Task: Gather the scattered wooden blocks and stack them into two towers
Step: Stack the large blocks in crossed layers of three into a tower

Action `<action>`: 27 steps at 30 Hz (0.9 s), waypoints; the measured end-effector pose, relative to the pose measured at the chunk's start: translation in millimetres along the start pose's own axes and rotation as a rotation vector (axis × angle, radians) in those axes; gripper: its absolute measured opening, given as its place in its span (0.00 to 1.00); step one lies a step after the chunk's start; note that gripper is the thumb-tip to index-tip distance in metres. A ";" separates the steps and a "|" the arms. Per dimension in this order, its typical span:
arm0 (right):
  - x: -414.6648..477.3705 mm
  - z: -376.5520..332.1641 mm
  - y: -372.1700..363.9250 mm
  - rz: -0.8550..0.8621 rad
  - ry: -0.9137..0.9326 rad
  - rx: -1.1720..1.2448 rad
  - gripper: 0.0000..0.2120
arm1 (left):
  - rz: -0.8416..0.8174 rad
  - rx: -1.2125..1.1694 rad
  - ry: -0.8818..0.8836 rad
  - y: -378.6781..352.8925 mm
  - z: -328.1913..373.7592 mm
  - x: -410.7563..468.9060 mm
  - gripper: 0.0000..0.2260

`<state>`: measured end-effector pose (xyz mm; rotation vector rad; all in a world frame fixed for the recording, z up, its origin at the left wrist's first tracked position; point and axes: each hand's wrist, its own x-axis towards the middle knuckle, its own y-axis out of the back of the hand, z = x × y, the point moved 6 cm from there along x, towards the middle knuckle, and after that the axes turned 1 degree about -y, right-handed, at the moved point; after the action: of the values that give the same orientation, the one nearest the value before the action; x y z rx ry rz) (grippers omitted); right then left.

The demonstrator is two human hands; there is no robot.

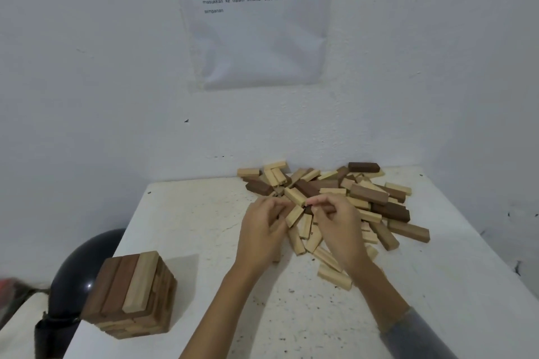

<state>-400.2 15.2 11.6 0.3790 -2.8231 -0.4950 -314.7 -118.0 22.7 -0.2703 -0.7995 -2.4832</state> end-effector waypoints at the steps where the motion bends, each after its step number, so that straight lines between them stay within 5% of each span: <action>1: 6.1 -1.3 -3.3 -0.017 0.039 -0.054 0.14 | 0.025 0.066 -0.019 -1.9 -5.2 5.6 0.12; 6: 35.3 -13.2 -20.8 -0.054 0.286 -0.431 0.09 | 0.097 0.184 -0.089 -7.3 -16.8 26.6 0.07; 10: 51.0 -7.8 -34.1 -0.132 0.288 -0.534 0.11 | 0.089 0.213 -0.102 -9.9 -20.1 35.2 0.06; 19: 48.4 1.9 -32.2 -0.133 0.226 -0.488 0.15 | 0.014 0.293 -0.102 -18.1 -23.7 31.7 0.14; 27: 36.1 2.0 -26.0 -0.116 0.189 -0.260 0.16 | 0.071 0.054 0.082 -13.2 -28.1 18.3 0.16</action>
<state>-429.1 -18.5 7.5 0.5086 -2.5242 -0.7957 -338.1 -132.9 -0.3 -0.1731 -0.8072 -2.3865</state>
